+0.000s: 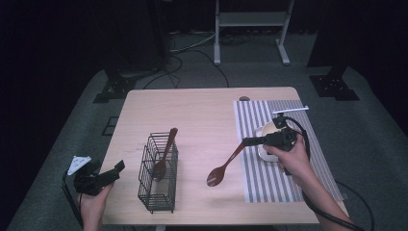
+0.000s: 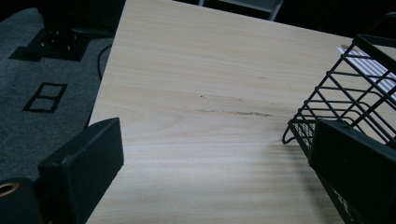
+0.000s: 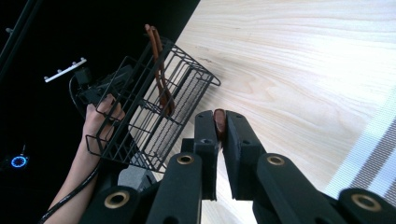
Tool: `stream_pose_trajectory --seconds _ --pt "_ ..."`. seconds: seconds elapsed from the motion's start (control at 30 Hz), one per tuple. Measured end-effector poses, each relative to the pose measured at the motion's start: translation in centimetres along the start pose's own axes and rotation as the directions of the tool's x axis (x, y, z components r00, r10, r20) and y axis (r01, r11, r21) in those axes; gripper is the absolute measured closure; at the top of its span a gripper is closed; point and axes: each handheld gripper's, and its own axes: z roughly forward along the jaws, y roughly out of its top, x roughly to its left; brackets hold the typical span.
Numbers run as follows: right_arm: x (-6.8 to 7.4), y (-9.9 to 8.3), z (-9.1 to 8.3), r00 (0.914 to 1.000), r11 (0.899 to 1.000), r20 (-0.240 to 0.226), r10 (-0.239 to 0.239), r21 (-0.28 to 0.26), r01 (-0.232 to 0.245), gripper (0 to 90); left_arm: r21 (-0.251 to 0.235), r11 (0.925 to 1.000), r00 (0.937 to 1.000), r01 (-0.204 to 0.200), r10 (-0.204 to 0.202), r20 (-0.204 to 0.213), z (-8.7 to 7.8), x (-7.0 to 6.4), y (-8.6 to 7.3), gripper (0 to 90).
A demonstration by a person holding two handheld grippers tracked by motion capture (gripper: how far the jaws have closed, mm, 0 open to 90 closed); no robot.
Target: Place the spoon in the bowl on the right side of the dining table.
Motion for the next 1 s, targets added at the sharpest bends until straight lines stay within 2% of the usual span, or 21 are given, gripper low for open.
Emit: stream_pose_trajectory --seconds 1.0 --pt "-3.2 -1.3 -2.2 0.9967 0.997 0.051 0.062 -0.052 -0.060 83.2 -0.002 1.0000 1.0000 -0.004 0.004 -0.004 -0.2 0.1 0.1 2.5"
